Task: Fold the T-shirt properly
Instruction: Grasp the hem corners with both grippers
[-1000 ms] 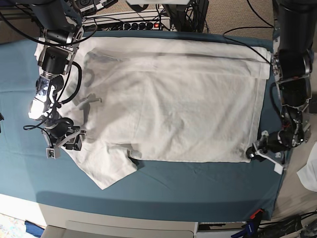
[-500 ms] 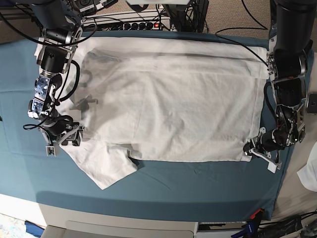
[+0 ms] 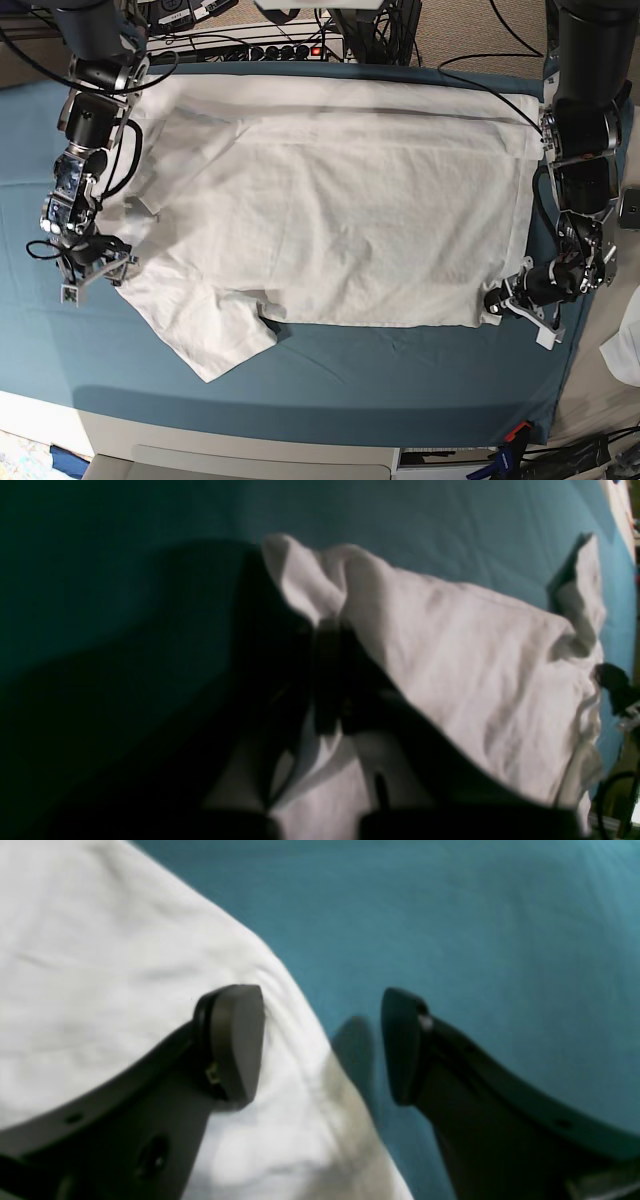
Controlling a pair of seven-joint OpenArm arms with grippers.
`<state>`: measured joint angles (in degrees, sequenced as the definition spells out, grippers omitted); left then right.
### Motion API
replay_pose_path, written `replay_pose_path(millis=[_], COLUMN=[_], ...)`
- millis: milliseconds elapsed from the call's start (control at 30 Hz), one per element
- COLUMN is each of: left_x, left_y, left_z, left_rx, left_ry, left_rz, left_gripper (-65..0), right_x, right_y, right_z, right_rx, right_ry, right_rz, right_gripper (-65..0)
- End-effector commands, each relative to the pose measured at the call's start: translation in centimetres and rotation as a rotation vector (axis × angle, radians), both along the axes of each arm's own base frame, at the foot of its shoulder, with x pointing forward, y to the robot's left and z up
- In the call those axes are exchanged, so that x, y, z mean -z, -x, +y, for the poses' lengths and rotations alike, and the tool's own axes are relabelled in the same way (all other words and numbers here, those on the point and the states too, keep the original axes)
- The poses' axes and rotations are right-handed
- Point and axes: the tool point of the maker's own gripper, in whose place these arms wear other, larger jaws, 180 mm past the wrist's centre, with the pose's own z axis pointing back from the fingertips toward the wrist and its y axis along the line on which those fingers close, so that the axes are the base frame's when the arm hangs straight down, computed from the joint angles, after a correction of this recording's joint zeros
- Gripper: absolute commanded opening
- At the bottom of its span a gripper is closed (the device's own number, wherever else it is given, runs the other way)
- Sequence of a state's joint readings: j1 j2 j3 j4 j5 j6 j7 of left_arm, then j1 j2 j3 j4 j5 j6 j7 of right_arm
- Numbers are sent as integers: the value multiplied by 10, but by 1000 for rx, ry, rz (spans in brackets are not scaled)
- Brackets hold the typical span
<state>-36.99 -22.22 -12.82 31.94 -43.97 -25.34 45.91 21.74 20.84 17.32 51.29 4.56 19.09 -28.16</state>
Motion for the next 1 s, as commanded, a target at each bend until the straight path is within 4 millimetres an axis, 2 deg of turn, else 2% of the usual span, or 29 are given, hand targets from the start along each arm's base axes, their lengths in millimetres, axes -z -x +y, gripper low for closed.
replay_pose_path(millis=[0, 133, 267, 467, 600, 733, 800, 833, 933, 967], left_x=[-24, -28, -32, -32, -32, -32, -32, -32, -32, -31], left_y=[-16, -17, -17, -17, -16, -16, -16, -16, -16, -16], left_z=[7, 3, -2, -2, -2, -2, -2, -2, -2, -2], left_rx=[-10, 0, 22, 21, 22, 22, 22, 22, 23, 25], left_ry=[4, 26, 53, 52, 52, 51, 52, 52, 51, 51], left_rz=[-67, -79, -98, -98, -97, -97, -97, -97, -95, -93], left_gripper=[-650, -650, -650, -650, -650, -650, -650, -650, -650, -650], right_x=[-23, -12, -8, -8, -10, -12, -12, -13, -13, -14], right_y=[-10, -4, -5, -7, -11, -13, -13, -13, -14, -14], right_z=[-16, -16, 4, 16, 31, 36, 35, 35, 35, 34], right_rx=[25, 39, -2, -32, -74, -85, -84, -84, -85, -85], right_ry=[24, -17, -146, -207, -262, -280, -278, -278, -274, -269], right_rz=[-70, -44, -36, -47, -71, -89, -89, -90, -94, -98], right_gripper=[-281, -281, -281, -281, -281, -288, -335, -390, -627, -650])
